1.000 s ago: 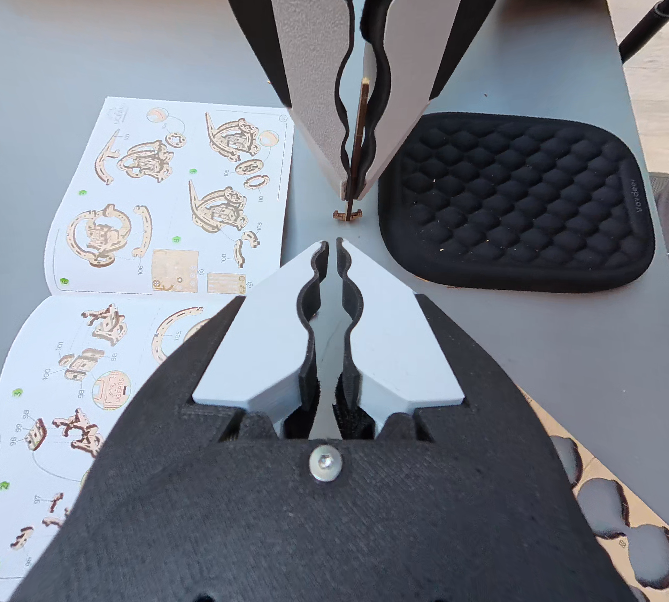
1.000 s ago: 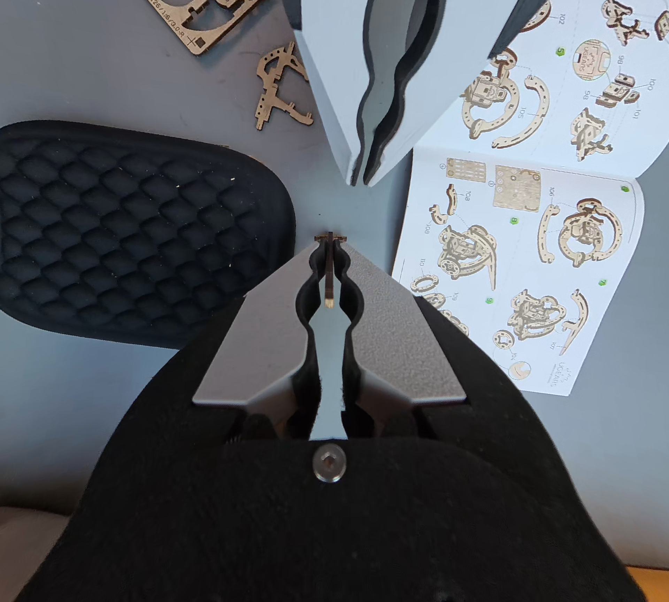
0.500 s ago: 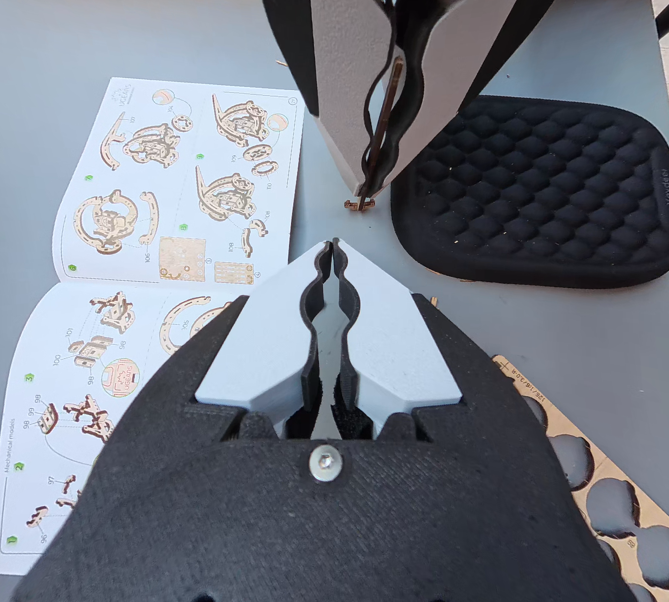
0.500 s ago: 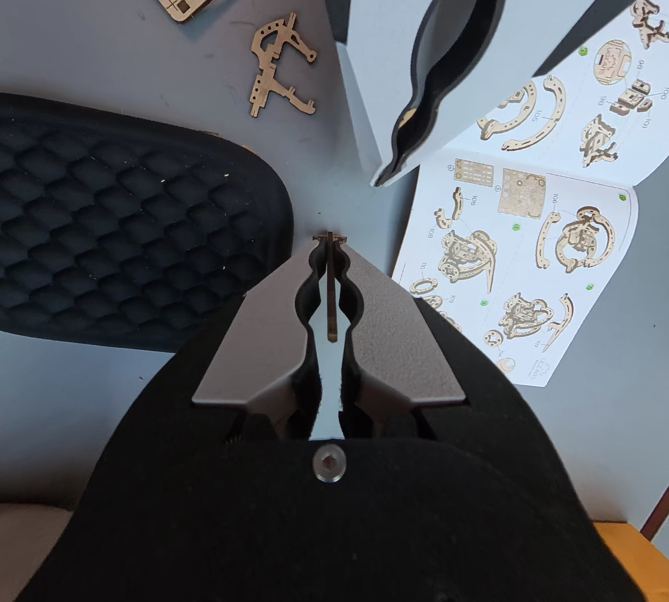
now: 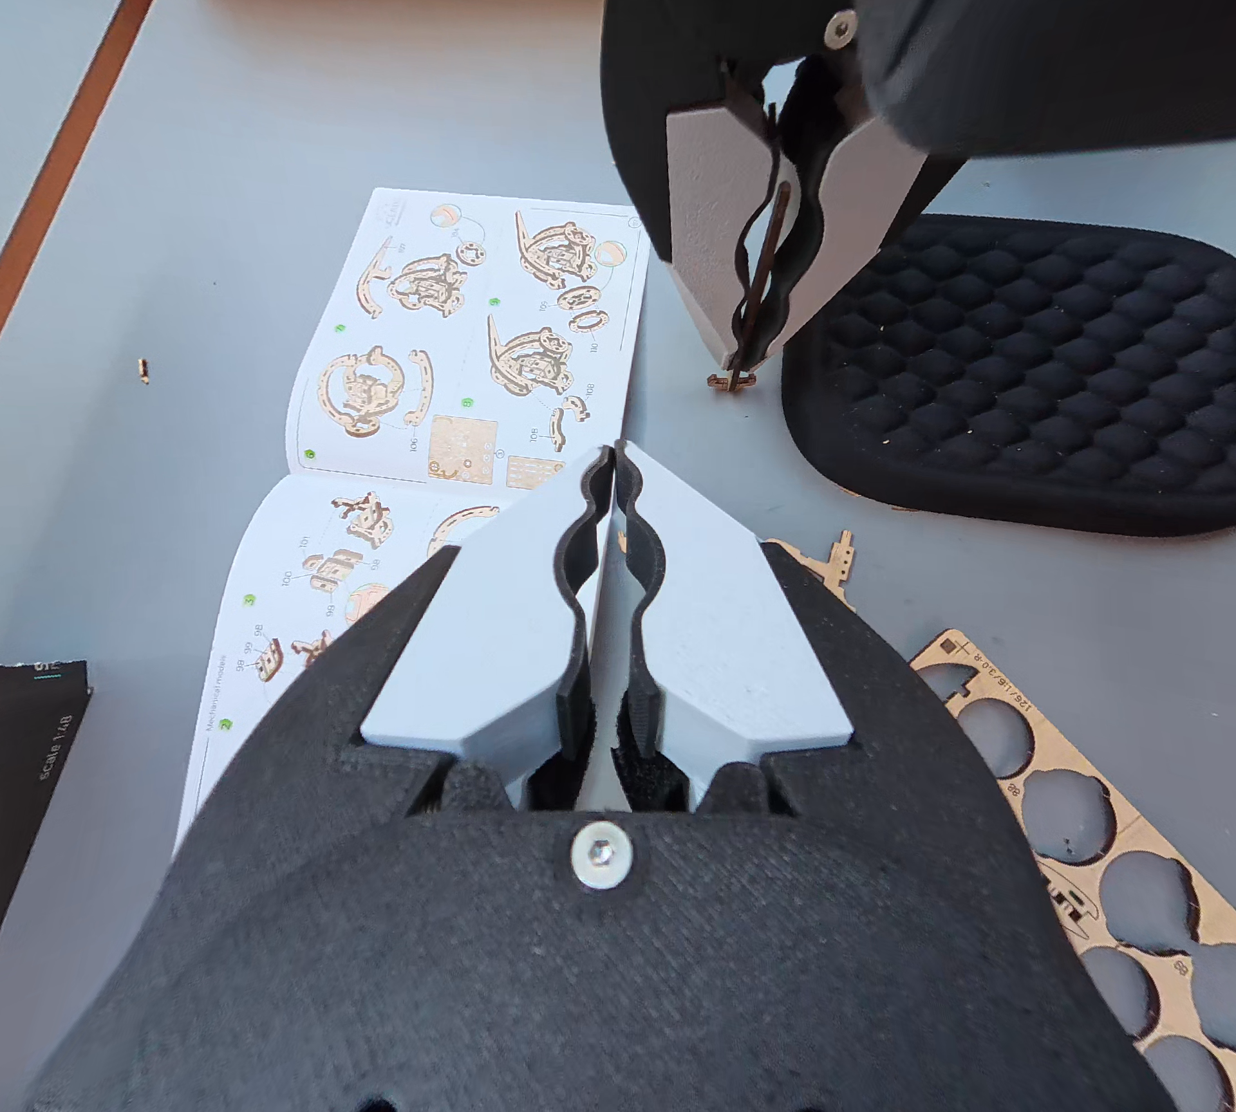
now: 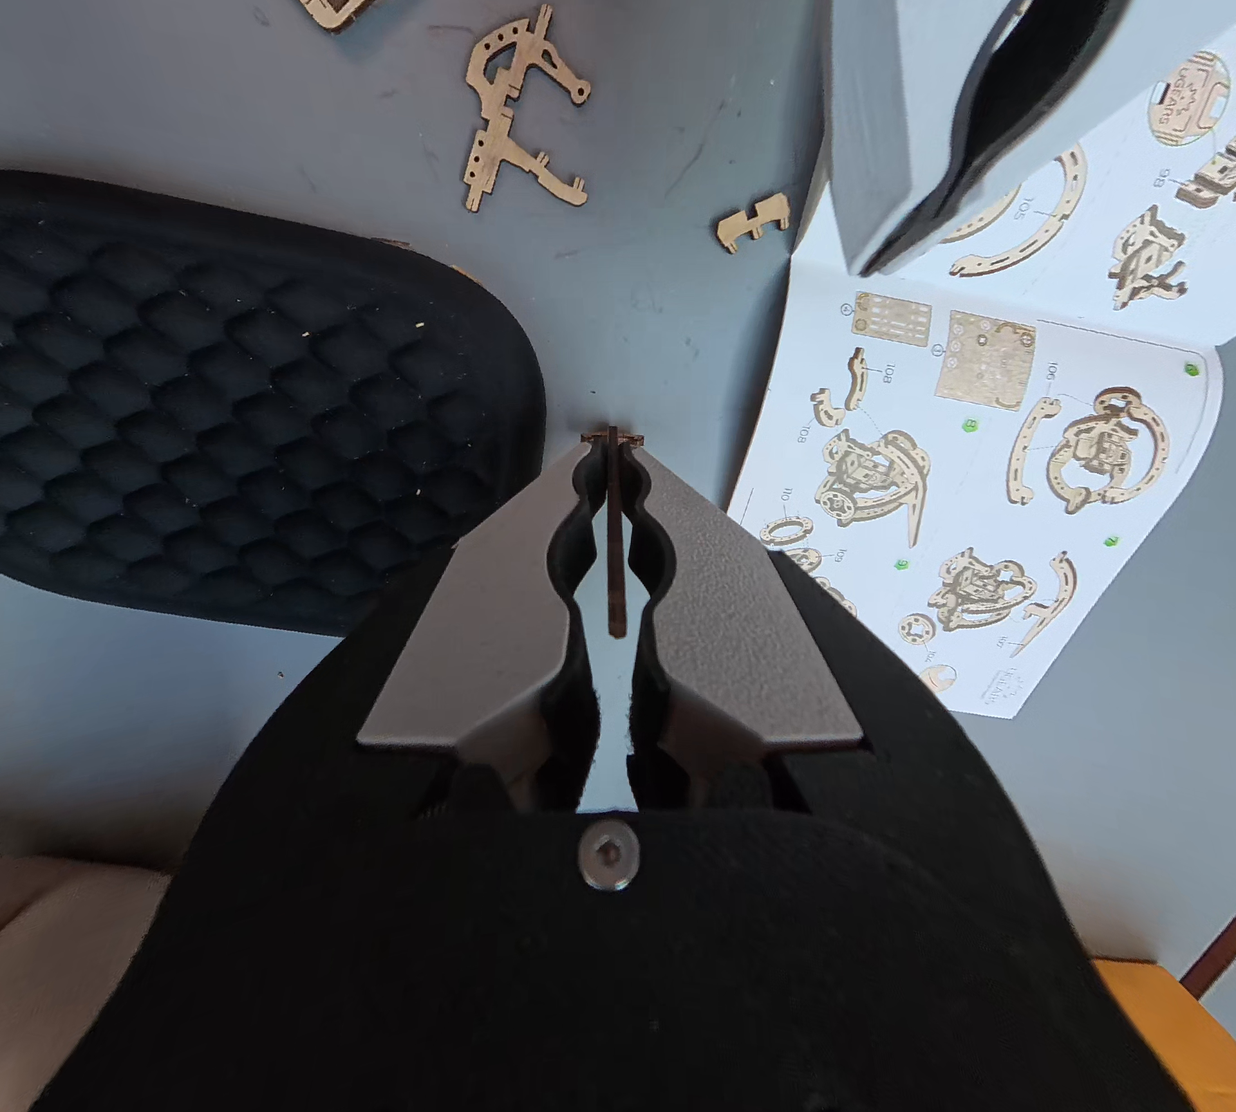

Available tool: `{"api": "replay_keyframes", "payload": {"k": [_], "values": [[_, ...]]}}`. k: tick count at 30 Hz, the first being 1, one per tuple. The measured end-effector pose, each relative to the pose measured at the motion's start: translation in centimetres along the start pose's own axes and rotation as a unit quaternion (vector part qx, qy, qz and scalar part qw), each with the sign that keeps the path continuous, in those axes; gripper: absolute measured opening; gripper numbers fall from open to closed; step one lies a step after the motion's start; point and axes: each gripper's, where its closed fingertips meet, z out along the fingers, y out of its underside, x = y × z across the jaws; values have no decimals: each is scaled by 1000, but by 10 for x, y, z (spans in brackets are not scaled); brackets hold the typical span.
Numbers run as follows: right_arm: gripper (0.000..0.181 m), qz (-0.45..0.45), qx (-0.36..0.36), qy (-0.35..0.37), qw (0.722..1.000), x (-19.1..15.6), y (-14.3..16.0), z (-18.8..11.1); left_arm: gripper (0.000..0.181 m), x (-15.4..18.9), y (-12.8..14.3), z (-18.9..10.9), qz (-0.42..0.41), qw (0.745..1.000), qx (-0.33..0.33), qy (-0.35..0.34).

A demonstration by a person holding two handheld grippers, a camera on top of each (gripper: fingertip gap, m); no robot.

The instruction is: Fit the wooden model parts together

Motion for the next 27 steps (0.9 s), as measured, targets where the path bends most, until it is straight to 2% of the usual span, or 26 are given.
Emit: {"api": "replay_keyframes", "payload": {"k": [3,9,10,11,12,13,15,19,21,23,25,27], "values": [[0,4,-16,-16,1000,0,-1,1,0,-6,-1,-8,-2,1000,5,-10],[0,-2,3,-35,999,-3,-11,10,0,-14,-6,-21,-11,999,22,-22],[14,-12,-91,-26,995,-4,16,17,0,-14,-6,-23,-11,999,24,-23],[0,-20,-57,-13,998,-4,4,17,0,-14,-6,-24,-10,999,24,-24],[0,-33,-76,21,996,4,10,15,0,-14,-6,-24,-9,999,21,-24],[1,-34,-56,34,997,7,4,10,0,-13,-5,-25,-9,1000,20,-23],[0,-20,-5,31,999,6,-13,-1,0,-14,-6,-25,-8,999,20,-24],[1,-7,27,23,999,6,-12,-14,0,-14,-9,-26,-11,999,28,-22],[1,17,88,-7,996,6,-20,-18,0,-13,-8,-26,-15,999,25,-20],[1,74,192,-46,978,14,-33,-32,0,-15,-6,-25,-26,999,25,-19],[1,138,329,-89,930,27,-49,-63,5,-11,-9,-23,-44,998,44,2],[1,149,483,-159,848,26,-64,-117,10,-3,-17,-23,-74,993,82,42]]}}
